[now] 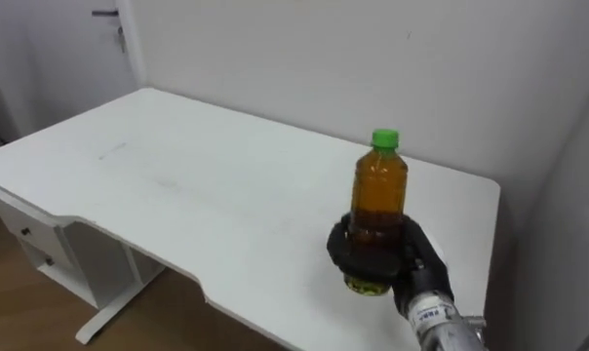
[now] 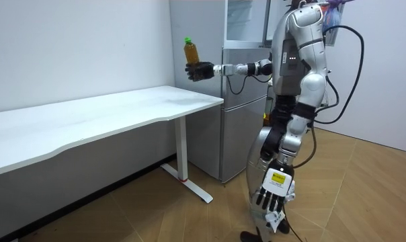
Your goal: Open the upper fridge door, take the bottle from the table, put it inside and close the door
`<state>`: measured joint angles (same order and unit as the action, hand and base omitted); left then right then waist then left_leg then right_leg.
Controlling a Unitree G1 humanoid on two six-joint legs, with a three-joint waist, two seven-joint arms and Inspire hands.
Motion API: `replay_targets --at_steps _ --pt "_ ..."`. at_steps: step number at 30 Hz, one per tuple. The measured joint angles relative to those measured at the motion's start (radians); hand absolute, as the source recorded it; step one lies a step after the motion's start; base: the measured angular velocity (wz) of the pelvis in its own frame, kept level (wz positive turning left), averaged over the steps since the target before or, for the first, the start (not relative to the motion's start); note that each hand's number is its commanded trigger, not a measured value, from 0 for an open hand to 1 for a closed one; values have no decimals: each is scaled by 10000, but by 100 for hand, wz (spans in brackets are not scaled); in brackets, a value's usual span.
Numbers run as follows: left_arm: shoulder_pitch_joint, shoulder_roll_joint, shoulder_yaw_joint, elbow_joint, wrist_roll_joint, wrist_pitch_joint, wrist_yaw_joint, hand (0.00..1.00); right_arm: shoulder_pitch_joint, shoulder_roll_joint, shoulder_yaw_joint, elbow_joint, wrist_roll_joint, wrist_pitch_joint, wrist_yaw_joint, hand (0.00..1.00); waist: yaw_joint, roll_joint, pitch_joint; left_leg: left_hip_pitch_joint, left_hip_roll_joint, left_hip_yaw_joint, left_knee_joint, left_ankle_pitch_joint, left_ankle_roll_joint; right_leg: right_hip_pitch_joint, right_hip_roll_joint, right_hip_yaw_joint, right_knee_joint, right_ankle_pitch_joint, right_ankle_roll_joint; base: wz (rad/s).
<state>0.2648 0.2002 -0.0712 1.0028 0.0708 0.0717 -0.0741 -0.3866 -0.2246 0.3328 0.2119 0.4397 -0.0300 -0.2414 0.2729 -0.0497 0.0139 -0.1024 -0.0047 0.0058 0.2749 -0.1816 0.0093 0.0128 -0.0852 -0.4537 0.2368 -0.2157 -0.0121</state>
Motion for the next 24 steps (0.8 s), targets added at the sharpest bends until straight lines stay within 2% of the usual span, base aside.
replay_targets --at_steps 2,4,6,8,10,14,17,22,24 --pt "91 -25 153 -8 11 -4 -2 0 188 -181 -18 -304 -120 2 284 100 -113 4 -5 167 22 163 -69 -2 3 78 5 168 3 6 9 -20" --pt "220 -29 294 -4 13 -7 -27 0 343 -302 -20 -599 -175 46 508 100 -292 -10 -45 259 38 217 -115 -6 8 113 19 269 20 17 14 -16" --pt "255 -32 444 -13 39 -5 -70 0 688 -701 -46 -1375 -207 118 750 100 -401 -17 -66 304 85 327 -118 -8 8 100 63 391 21 73 -13 -14" --pt "352 -49 594 -18 103 -4 -128 0 801 -858 -114 -1834 -421 194 1009 100 -580 3 -87 399 97 364 -192 -8 8 159 72 437 23 91 -27 -10" --pt "431 -58 758 -9 97 -5 -200 0 956 -869 -365 -2267 -575 271 1199 100 -695 23 -144 515 103 391 -220 -9 8 278 79 453 3 93 -29 -3" --pt "508 -104 934 78 84 -82 -234 0 964 -869 -971 -3326 -616 294 1583 100 -931 62 -139 887 103 492 -247 -11 5 600 113 550 -100 92 -27 -4" --pt "545 -104 1077 272 90 -157 -209 0 963 -975 -1513 -3995 -741 283 1789 100 -1248 4 -178 1024 91 488 -373 -12 3 751 139 555 -206 96 -12 1" --pt "609 -98 1121 286 71 -238 -181 0 964 -1082 -2459 -4709 -697 280 1590 100 -1636 -39 -175 1149 80 531 -415 -11 3 753 150 678 -203 94 -9 -6" --pt "549 -104 1520 359 87 -413 -180 0 1066 -1277 -2962 -5023 -910 280 1456 100 -1705 -76 -158 1278 89 759 -554 -9 -1 735 170 849 -194 94 -9 -22"
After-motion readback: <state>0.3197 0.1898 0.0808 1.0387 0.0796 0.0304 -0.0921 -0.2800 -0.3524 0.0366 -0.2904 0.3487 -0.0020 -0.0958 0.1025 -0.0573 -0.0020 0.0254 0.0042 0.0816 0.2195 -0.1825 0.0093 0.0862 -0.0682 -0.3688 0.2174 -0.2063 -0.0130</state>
